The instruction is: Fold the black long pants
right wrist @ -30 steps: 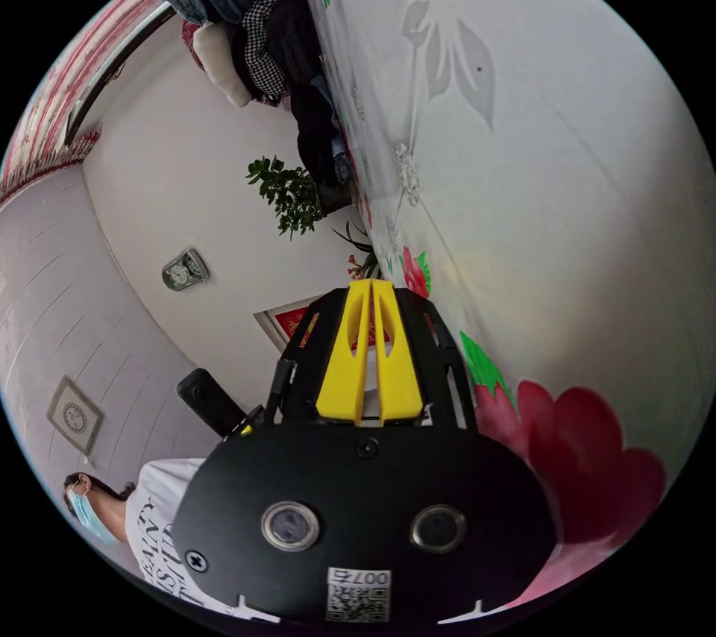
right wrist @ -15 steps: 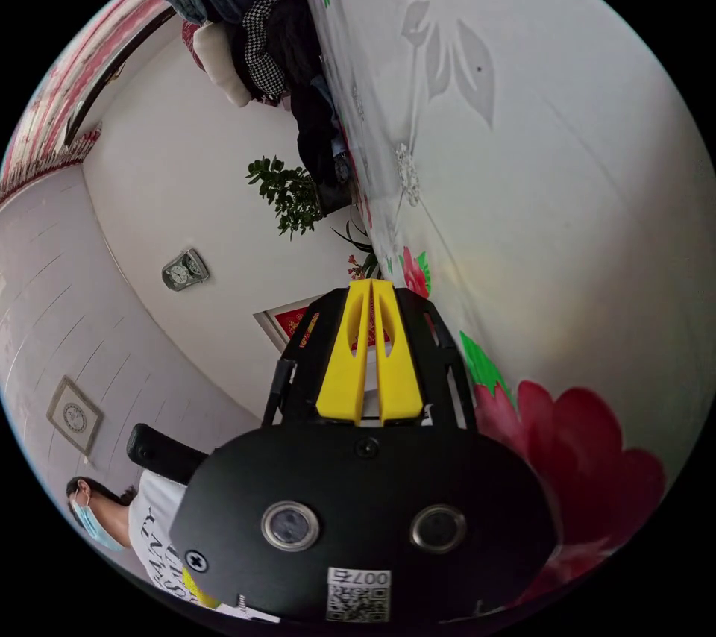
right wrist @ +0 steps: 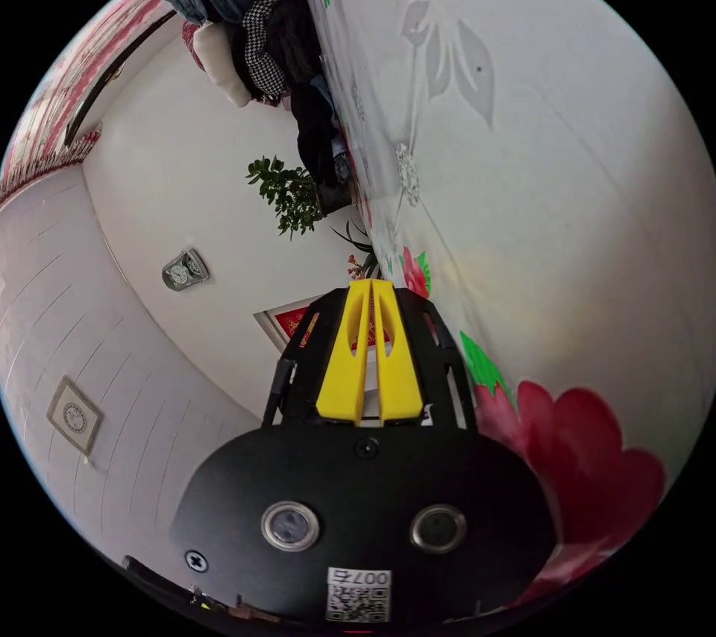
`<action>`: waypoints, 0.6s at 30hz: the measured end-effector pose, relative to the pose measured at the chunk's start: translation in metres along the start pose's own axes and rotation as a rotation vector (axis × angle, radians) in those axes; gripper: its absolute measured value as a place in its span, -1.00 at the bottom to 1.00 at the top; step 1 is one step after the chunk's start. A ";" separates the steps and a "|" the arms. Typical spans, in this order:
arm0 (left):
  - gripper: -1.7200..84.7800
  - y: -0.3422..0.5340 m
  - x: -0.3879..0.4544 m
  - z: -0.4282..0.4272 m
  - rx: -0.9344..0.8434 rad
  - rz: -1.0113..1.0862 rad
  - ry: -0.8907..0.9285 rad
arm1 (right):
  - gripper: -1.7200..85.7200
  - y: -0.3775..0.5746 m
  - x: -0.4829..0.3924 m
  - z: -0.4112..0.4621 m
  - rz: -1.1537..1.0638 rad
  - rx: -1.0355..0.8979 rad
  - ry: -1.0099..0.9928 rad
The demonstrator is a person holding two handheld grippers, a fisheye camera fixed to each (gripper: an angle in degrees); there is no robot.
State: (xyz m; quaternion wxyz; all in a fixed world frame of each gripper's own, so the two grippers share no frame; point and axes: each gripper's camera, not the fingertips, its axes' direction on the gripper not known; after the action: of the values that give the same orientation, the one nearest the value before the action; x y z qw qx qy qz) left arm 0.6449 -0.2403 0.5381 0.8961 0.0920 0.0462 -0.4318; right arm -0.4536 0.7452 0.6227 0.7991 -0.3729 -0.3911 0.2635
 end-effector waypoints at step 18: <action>-0.98 0.147 0.182 0.070 -0.186 -0.150 -0.064 | -0.97 -0.003 -0.096 -0.045 0.001 0.001 -0.001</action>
State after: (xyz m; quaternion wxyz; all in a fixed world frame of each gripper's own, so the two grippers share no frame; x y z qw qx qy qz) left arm 0.8732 -0.3040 0.5957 0.8669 -0.0090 0.0643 -0.4943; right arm -0.4697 0.6571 0.5650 0.7990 -0.3724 -0.3911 0.2644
